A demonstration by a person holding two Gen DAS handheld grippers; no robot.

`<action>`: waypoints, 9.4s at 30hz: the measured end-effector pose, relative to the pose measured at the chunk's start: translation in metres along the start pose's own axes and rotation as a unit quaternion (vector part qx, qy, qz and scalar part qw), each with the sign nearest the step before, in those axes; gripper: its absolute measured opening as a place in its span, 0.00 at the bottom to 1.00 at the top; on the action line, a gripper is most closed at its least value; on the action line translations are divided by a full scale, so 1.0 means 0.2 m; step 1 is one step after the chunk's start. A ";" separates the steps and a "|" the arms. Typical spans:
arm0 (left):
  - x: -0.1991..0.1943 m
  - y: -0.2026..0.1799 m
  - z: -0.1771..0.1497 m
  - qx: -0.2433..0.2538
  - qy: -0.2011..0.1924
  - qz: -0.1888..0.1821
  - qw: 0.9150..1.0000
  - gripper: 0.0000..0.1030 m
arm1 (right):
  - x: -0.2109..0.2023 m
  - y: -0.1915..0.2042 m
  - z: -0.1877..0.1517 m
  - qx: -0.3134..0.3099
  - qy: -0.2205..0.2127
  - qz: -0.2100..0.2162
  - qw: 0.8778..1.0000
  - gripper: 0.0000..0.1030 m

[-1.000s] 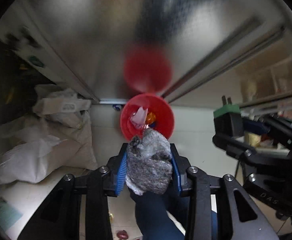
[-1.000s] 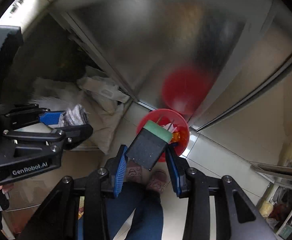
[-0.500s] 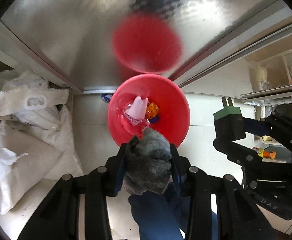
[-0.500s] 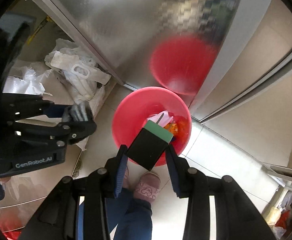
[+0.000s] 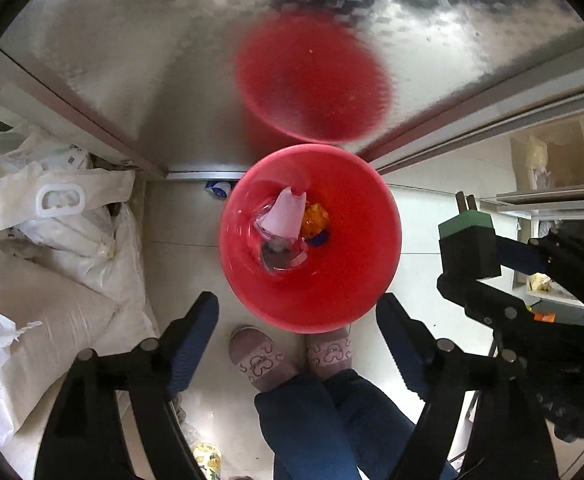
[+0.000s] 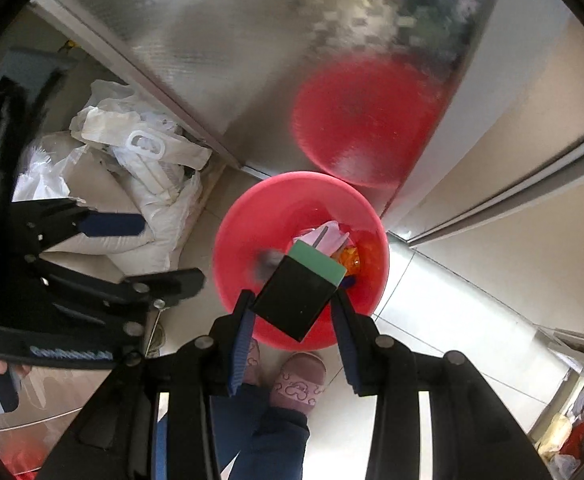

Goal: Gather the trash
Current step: 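Open both tools to drop the sponge and charger into the red bin, then raise both tools back up to the counter, then grasp the toothbrush blister pack with the left tool while the right tool grasps the medicine box, then carry the blister pack and medicine box down over the red bin, then open both tools to drop the pack and box into the red bin, then raise both tools back up to the counter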

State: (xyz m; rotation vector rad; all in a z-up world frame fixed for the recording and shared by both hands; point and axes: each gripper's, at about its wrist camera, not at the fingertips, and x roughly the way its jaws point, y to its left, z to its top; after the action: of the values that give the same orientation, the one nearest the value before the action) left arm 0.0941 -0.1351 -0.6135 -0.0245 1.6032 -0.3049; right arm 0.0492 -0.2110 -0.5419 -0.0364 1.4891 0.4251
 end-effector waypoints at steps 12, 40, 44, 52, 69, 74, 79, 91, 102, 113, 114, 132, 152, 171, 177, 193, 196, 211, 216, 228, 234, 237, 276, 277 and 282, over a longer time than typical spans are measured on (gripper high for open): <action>-0.11 0.03 -0.05 -0.006 0.010 0.017 1.000 0.77 | -0.09 0.08 0.04 -0.051 -0.007 -0.028 0.998 0.70; -1.79 -0.31 -0.44 -0.029 -0.101 0.030 0.994 0.77 | -1.56 0.41 -0.04 -0.051 -0.069 -0.034 0.996 0.98; -1.96 -0.34 -0.46 -0.050 -0.130 0.023 0.990 0.77 | -1.70 0.43 -0.01 -0.062 -0.087 -0.034 0.994 0.98; -2.17 -0.41 -0.44 -0.048 -0.166 0.054 0.983 0.77 | -1.87 0.50 0.06 -0.096 -0.128 -0.031 0.987 0.98; -2.70 -0.11 -0.11 -0.046 -0.262 0.084 0.960 0.77 | -2.23 0.64 0.49 -0.109 -0.230 -0.034 0.967 0.98; -2.80 0.06 0.13 -0.063 -0.278 0.068 0.956 0.77 | -2.25 0.67 0.70 -0.100 -0.238 -0.040 0.965 0.98; -2.84 0.24 0.38 -0.065 -0.265 0.081 0.959 0.77 | -2.27 0.67 0.94 -0.083 -0.244 -0.050 0.965 0.98; -2.79 0.65 0.94 -0.055 -0.228 0.092 0.968 0.77 | -2.12 0.64 1.51 0.008 -0.207 -0.078 0.975 0.98; -2.58 0.93 1.26 -0.060 -0.176 0.051 0.981 0.77 | -1.91 0.51 1.82 0.046 -0.157 -0.104 0.981 0.97; -2.33 1.03 1.40 -0.074 -0.131 0.035 0.988 0.77 | -1.73 0.43 1.92 0.042 -0.107 -0.109 0.987 0.87; -2.32 1.04 1.41 -0.075 -0.128 0.037 0.988 0.77 | -1.71 0.43 1.93 0.038 -0.104 -0.111 0.988 0.86; -2.33 1.02 1.39 -0.073 -0.125 0.065 0.987 0.64 | -1.62 0.40 1.97 0.024 -0.093 -0.101 0.990 0.57; -2.63 0.74 0.89 -0.071 -0.177 0.069 0.979 0.64 | -2.00 0.51 1.45 0.001 -0.157 -0.079 0.985 0.57; -2.57 0.00 0.10 -0.044 -0.193 0.056 0.979 0.64 | -2.20 0.55 0.56 -0.034 -0.184 -0.043 0.981 0.56; -2.44 -0.16 -0.10 -0.045 -0.173 0.050 0.983 0.64 | -2.18 0.52 0.32 -0.040 -0.163 -0.034 0.985 0.56; -2.08 -0.24 -0.39 -0.044 -0.081 0.043 0.995 0.64 | -1.86 0.59 0.06 -0.047 -0.063 -0.005 0.997 0.56; -1.97 -0.23 -0.38 -0.036 -0.065 0.036 0.997 0.64 | -1.78 0.60 0.07 -0.043 -0.047 -0.007 0.998 0.56; -1.05 -0.11 -0.20 -0.016 0.015 0.030 0.999 0.64 | -0.96 0.37 0.13 0.005 0.037 -0.019 0.999 0.56; -0.69 -0.04 -0.14 -0.010 0.040 0.022 0.999 0.64 | -0.59 0.30 0.13 0.013 0.065 -0.017 0.998 0.56; 0.08 0.08 -0.09 -0.005 0.086 0.004 0.996 0.64 | 0.11 0.14 0.04 0.017 0.100 -0.020 0.995 0.57; 0.34 0.06 -0.04 0.008 0.097 0.003 0.995 0.64 | 0.28 0.04 0.02 0.022 0.115 -0.011 0.993 0.57; 0.40 0.05 -0.03 0.016 0.104 0.008 0.994 0.64 | 0.30 0.04 0.03 0.018 0.117 -0.010 0.993 0.57; -0.89 -0.08 -0.21 -0.007 0.000 0.027 1.000 0.80 | -0.82 0.19 -0.05 0.054 0.005 -0.033 0.998 0.58; -0.96 -0.09 -0.22 -0.009 -0.006 0.026 1.000 0.80 | -0.88 0.20 -0.05 0.054 0.001 -0.034 0.998 0.58; -1.33 -0.18 -0.24 -0.010 -0.046 0.033 0.998 0.80 | -1.18 0.29 -0.04 0.046 -0.026 -0.034 0.998 0.62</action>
State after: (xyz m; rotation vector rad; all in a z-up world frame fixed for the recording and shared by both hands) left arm 0.0563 -0.1076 -0.3441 -0.0006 1.5120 -0.2327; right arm 0.0195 -0.2192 -0.3014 -0.0036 1.4508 0.2996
